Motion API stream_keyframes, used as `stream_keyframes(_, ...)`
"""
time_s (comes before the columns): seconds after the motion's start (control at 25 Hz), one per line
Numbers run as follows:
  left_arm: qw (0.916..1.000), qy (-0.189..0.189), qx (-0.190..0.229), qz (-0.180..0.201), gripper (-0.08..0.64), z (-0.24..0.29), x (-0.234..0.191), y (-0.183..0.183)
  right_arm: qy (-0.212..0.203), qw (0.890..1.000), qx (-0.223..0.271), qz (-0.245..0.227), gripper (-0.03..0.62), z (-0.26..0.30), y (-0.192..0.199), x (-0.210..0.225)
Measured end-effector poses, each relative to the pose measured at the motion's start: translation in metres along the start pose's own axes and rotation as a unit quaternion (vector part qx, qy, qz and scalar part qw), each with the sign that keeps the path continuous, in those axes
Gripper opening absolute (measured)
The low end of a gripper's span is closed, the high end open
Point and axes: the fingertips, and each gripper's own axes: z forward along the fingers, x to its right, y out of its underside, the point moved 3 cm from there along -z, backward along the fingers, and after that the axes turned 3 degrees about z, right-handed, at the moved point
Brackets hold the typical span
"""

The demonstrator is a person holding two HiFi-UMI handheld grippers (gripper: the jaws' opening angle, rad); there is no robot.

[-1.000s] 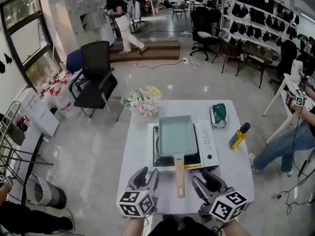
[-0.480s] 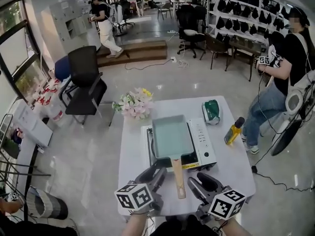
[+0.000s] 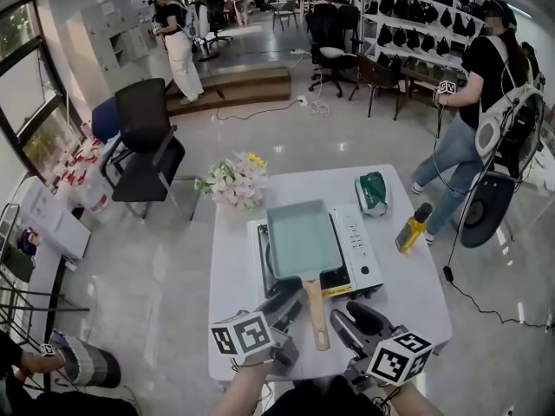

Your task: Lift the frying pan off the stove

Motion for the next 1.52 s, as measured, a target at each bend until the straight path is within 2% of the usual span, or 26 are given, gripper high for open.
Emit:
stream_keyframes(0.2,0.9982,0.021,-0.025,-0.051,0.206,0.009,-0.002,0.007,0.002,1.0,-0.003,0.003,0.192,0.001,0.0,0.002)
stream_keyframes(0.4,0.9922,0.043,-0.04,-0.11,0.206,0.02,-0.002,0.012,-0.002,1.0,-0.006,0.009,0.19,0.001,-0.004,0.006)
stream_keyframes(0.84,0.9769,0.072,-0.077,-0.186,0.207,0.045,-0.005,0.021,-0.017,0.999,-0.027,0.021,0.186,0.006,0.004,0.013)
stream_keyframes(1.08,0.9667,0.089,-0.104,-0.216,0.206,0.061,-0.007,0.024,-0.024,0.999,-0.034,0.03,0.184,0.008,0.005,0.015)
stream_keyframes(1.36,0.9604,0.096,-0.133,-0.225,0.206,0.074,-0.004,0.023,-0.031,0.998,-0.044,0.034,0.184,0.01,0.004,0.014)
stream_keyframes(1.52,0.9542,0.105,-0.146,-0.239,0.206,0.077,-0.001,0.023,-0.045,0.997,-0.057,0.037,0.184,0.013,0.007,0.01)
